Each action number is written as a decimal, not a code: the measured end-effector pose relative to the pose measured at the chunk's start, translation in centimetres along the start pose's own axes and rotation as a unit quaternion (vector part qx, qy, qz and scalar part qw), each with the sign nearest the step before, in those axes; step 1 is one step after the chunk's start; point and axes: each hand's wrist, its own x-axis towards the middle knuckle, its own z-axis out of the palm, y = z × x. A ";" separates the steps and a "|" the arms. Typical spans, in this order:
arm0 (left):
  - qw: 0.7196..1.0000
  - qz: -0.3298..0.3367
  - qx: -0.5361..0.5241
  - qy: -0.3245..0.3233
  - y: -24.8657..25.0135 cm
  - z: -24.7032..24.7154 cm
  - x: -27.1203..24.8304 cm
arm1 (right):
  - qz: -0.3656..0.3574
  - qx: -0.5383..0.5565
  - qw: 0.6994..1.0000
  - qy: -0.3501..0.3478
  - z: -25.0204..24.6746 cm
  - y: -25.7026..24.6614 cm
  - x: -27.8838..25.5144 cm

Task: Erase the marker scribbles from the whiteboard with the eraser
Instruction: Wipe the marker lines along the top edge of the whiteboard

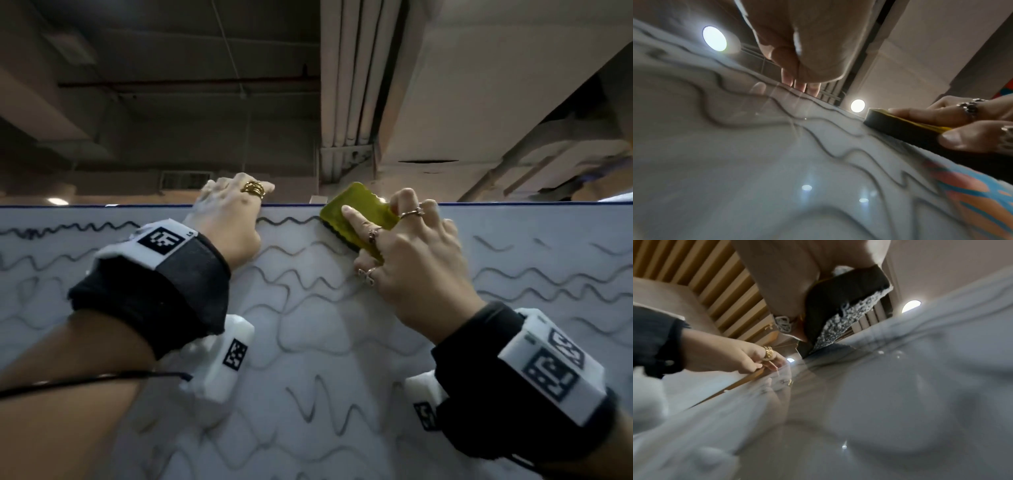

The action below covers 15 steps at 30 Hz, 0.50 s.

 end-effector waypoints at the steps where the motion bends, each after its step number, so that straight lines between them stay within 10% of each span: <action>1: 0.999 -0.017 0.022 -0.023 -0.7 -0.4 0.1 | -0.011 0.006 1.000 -0.004 0.2 -1.2 0.3; 15: 0.993 0.010 -0.010 -0.115 -4.5 -0.9 -0.8 | -0.026 -0.031 0.999 -0.013 0.3 -7.5 1.6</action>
